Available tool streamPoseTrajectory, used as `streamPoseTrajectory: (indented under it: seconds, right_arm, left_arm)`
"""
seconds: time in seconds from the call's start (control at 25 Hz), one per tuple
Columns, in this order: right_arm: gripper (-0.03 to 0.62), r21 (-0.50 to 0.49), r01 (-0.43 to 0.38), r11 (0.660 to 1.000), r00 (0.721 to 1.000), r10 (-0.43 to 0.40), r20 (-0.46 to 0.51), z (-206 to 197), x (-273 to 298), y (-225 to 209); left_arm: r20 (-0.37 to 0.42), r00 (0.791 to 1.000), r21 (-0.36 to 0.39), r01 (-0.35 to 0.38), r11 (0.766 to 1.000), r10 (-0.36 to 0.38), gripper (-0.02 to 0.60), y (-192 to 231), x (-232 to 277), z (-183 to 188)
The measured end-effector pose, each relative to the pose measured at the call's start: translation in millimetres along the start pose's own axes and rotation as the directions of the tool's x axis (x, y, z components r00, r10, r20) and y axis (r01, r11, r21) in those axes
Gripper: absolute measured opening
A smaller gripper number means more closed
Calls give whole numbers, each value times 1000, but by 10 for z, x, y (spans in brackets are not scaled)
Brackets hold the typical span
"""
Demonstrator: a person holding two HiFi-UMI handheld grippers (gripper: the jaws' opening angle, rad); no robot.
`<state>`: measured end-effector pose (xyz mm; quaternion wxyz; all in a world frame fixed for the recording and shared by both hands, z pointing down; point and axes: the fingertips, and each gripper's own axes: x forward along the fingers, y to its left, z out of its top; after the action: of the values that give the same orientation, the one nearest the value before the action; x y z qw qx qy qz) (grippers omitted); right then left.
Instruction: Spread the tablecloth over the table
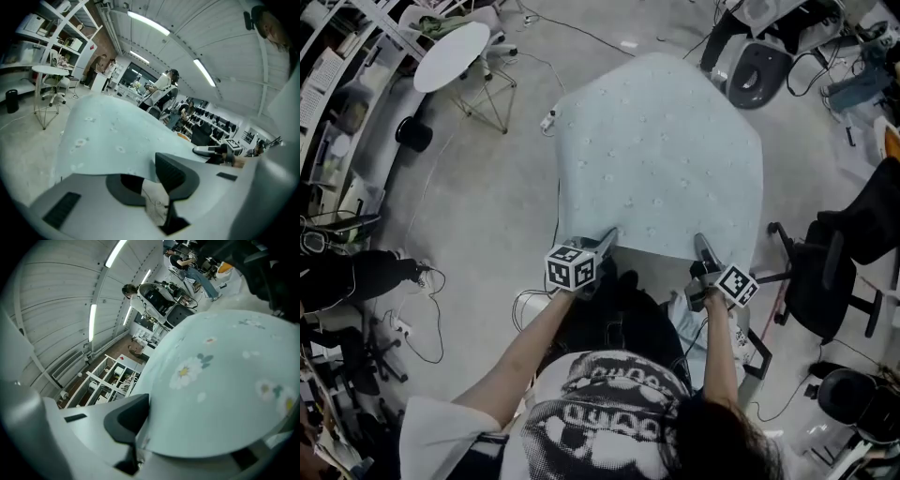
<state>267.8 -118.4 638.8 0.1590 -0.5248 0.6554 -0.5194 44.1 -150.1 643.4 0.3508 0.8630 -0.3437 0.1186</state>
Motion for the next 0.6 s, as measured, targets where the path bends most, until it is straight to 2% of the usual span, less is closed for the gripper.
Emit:
streamPoseTrajectory:
  seconds: [0.12, 0.24, 0.44, 0.6]
  right_arm:
    - [12, 24, 44, 999, 999, -44, -27, -219, -68, -201]
    - [9, 57, 73, 996, 997, -71, -32, -361, -141, -356]
    - [9, 55, 131, 990, 991, -129, -46, -489, -112, -546]
    - [22, 100, 134, 986, 991, -132, -29, -510, -108, -628]
  left_arm:
    - [-65, 997, 50, -43, 998, 46, 57, 26, 8, -273]
    - [-85, 994, 19, -61, 998, 62, 54, 32, -15, -468]
    - [-91, 992, -15, -88, 996, 86, 55, 118, 14, -642]
    - [-98, 991, -35, -96, 995, 92, 66, 163, 57, -708]
